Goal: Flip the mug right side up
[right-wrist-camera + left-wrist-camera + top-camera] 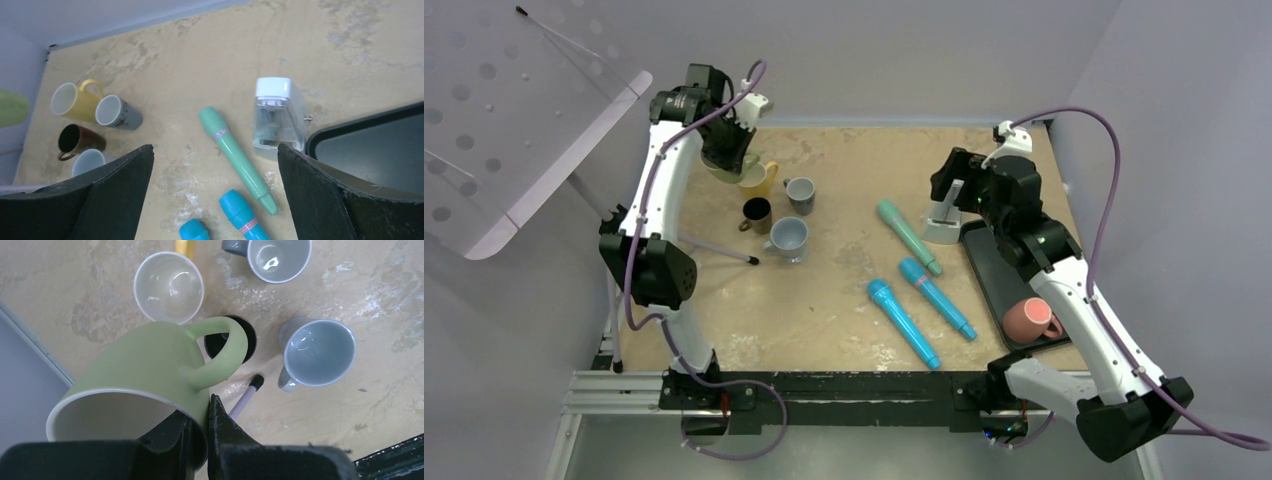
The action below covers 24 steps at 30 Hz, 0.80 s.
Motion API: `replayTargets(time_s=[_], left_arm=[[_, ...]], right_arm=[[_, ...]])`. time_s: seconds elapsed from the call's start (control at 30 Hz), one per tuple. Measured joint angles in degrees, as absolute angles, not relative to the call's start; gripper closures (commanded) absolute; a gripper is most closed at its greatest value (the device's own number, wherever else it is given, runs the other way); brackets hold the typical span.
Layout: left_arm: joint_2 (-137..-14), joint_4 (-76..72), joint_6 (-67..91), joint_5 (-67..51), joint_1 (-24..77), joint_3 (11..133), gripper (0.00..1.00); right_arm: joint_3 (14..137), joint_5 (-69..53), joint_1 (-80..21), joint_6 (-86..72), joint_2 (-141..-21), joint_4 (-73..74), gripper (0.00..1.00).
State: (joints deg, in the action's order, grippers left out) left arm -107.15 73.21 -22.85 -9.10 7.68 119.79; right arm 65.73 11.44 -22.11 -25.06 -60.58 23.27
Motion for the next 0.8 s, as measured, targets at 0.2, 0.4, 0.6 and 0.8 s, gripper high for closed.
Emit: replayTargets(time_s=[0.2,0.4,0.6,0.8], left_arm=[[-107.81,73.6,-23.64,-6.61,4.6,120.14,1.0],[-111.72,72.93,-23.62,-5.06,1.28,120.73,1.0],[-119.35,72.64,-23.62,-4.51,-0.99,122.17,1.0],[-124.18,71.33,-23.59,-4.54,-2.76,121.3,1.0]], right_arm=[[65.89,19.25,-22.11,-27.73,-59.48,28.32,0.01],[66.0,23.29,-22.06,-29.06,-59.61,32.03,0.01],[66.0,24.6,-22.06,-29.78,-59.61,32.88,0.01],[66.0,27.0,-21.87,-31.14,-59.59,33.91,0.01]])
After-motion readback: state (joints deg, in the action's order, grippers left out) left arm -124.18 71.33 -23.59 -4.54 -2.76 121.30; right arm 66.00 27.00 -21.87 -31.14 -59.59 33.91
